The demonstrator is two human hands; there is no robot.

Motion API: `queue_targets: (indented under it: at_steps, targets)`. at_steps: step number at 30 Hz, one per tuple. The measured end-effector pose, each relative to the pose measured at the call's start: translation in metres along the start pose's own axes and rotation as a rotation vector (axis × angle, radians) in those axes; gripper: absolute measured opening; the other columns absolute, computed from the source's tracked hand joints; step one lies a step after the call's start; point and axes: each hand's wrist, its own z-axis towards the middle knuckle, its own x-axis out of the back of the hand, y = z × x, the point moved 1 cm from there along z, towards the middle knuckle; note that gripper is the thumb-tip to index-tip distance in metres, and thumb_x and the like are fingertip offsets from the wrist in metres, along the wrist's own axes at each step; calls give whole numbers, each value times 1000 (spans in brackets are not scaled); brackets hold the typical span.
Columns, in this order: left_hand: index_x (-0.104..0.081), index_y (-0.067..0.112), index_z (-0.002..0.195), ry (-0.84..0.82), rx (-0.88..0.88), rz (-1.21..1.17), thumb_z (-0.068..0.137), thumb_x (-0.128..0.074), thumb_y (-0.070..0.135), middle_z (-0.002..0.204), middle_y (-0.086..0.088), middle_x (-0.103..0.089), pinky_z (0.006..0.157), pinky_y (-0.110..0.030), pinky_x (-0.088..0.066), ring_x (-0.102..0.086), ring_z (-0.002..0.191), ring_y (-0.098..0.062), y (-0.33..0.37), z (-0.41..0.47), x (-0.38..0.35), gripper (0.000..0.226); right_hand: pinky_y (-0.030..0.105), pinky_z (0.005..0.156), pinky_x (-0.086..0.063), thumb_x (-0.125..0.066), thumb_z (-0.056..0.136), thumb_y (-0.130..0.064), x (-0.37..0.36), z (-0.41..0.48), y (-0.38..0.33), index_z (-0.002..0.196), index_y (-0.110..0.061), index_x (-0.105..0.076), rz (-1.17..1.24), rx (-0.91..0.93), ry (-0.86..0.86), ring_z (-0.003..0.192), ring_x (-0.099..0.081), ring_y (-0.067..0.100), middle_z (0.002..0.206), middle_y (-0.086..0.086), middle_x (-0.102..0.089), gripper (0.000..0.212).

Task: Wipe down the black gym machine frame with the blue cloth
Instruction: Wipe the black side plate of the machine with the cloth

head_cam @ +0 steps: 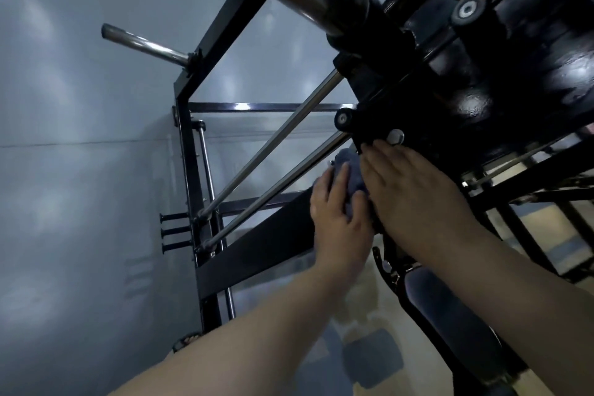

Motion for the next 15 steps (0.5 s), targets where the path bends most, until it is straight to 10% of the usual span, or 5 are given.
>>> queue_targets:
  at_steps: [3, 9, 15]
  targets:
    - [-56, 28, 143, 4, -124, 58, 91, -47, 39, 157, 7, -34, 120, -29, -28, -32, 145, -15, -28, 7, 15, 53, 48, 125, -14, -29, 99, -26, 2, -2, 10, 151, 4, -39, 21, -41, -34, 149, -34, 33, 160, 21, -36, 61]
    - [-38, 29, 154, 209, 490, 12, 104, -37, 25, 165, 2, -21, 120, -40, -21, -20, 149, -26, -22, 21, 17, 50, 48, 123, -21, -44, 97, -22, 2, -12, 4, 145, 2, -50, 80, -90, 33, 144, -42, 29, 155, 16, -46, 54]
    - [-42, 28, 152, 40, -2, -7, 99, -45, 32, 163, 2, -26, 119, -23, -16, -20, 149, -12, 25, 11, -9, 54, 46, 123, -25, -44, 95, -19, 6, -18, 21, 146, 2, -46, 92, -163, 88, 143, -43, 34, 152, 19, -47, 55]
